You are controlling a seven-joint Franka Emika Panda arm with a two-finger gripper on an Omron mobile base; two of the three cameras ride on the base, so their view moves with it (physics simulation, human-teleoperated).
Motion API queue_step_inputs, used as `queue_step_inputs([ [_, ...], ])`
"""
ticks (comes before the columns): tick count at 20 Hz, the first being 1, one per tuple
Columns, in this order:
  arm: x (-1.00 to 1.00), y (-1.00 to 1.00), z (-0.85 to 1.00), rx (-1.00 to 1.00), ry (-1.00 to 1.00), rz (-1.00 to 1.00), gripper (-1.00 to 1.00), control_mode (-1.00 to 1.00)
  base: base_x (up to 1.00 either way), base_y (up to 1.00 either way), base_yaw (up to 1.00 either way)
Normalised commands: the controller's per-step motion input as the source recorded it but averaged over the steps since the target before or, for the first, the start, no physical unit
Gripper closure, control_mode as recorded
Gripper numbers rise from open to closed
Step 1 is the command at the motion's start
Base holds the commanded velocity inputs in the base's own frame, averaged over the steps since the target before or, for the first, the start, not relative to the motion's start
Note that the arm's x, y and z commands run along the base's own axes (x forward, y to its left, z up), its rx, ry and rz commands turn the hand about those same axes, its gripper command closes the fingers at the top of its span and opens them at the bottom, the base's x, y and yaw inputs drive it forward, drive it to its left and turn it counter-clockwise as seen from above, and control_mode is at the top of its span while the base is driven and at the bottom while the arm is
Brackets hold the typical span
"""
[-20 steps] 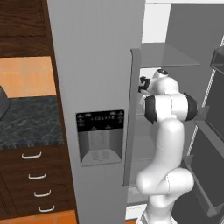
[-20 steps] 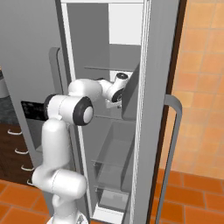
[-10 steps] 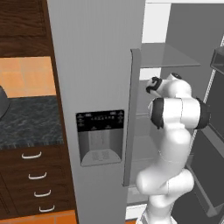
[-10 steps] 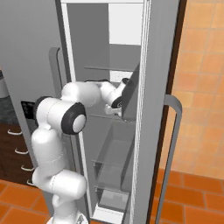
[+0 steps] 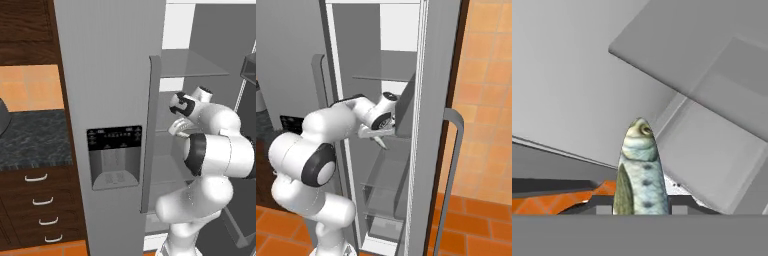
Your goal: Place one tomato and one fish in each tupperware on the nearby counter, to pack two identical lunches.
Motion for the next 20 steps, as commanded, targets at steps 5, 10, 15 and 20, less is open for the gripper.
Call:
queue_step_inputs([
  [5, -0.96, 0.73, 0.17, -0.07, 0.00, -0.03, 1.00, -1.00, 0.00, 0.00, 0.00],
  [10, -0.98, 0.22, 0.26, 0.04, 0.00, -0.33, 1.00, -1.00, 0.00, 0.00, 0.00],
  [15, -0.80, 0.16, 0.37, 0.02, -0.03, -0.44, 1.00, -1.00, 0.00, 0.00, 0.00],
  [20, -0.56, 0.24, 0.90, 0.00, 0.00, -0.28, 1.00, -1.00, 0.00, 0.00, 0.00],
])
